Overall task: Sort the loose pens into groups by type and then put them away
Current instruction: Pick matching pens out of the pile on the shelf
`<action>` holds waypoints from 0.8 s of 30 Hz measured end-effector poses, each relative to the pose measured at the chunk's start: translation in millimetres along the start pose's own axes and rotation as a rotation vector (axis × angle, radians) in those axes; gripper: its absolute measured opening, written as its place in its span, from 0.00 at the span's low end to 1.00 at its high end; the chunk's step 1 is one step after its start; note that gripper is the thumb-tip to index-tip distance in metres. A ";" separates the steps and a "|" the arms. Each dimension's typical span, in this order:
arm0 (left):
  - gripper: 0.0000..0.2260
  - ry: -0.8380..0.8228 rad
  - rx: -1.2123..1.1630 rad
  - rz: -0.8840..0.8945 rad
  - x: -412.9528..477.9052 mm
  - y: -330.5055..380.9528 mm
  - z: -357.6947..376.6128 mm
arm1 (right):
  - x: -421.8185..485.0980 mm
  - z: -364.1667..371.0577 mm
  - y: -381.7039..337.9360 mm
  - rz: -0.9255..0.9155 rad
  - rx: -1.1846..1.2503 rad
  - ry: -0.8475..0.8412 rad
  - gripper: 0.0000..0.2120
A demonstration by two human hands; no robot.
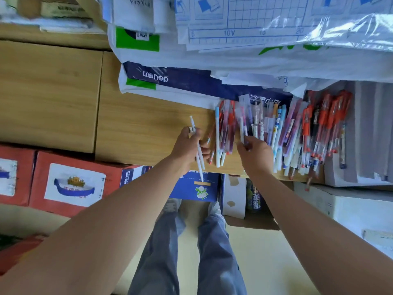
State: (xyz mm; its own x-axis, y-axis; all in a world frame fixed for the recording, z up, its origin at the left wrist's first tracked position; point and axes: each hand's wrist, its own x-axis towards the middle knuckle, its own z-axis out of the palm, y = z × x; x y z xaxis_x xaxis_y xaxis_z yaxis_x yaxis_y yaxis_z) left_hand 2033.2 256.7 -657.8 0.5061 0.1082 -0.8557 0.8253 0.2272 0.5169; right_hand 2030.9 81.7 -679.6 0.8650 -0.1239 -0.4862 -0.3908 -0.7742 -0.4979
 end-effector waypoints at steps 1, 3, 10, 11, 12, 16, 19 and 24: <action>0.07 -0.004 0.022 -0.001 0.8 -0.9 -3.5 | -2.4 -0.2 0.4 -0.014 0.016 0.031 0.13; 0.06 -0.023 0.060 -0.007 3.3 -2.5 -7.5 | -9.8 0.1 -6.1 -0.063 0.067 0.009 0.06; 0.05 -0.093 0.190 -0.020 11.2 -0.6 -9.8 | -13.2 20.6 -14.9 0.093 0.025 -0.013 0.11; 0.05 -0.104 0.196 -0.018 11.3 0.4 -11.2 | -13.9 20.4 -12.3 0.121 0.046 0.030 0.11; 0.06 -0.112 0.206 -0.015 11.6 1.3 -13.1 | -14.6 20.3 -10.5 0.133 0.071 0.055 0.10; 0.09 -0.116 0.239 -0.008 15.8 3.6 -17.1 | -11.8 24.3 -14.4 0.098 0.074 0.073 0.07; 0.09 -0.114 0.245 -0.008 18.6 2.5 -16.5 | 0.2 33.6 -19.2 0.120 0.016 0.104 0.10; 0.07 -0.106 0.269 -0.008 24.2 1.2 -21.6 | 5.4 45.5 -27.0 0.108 -0.156 0.047 0.13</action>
State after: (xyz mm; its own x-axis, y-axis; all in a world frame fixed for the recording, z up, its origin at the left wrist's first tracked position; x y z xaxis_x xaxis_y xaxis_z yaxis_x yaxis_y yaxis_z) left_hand 2041.1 280.5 -678.4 0.5109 0.0023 -0.8596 0.8590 -0.0387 0.5104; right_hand 2031.8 130.2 -701.4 0.8362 -0.2375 -0.4944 -0.4314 -0.8415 -0.3253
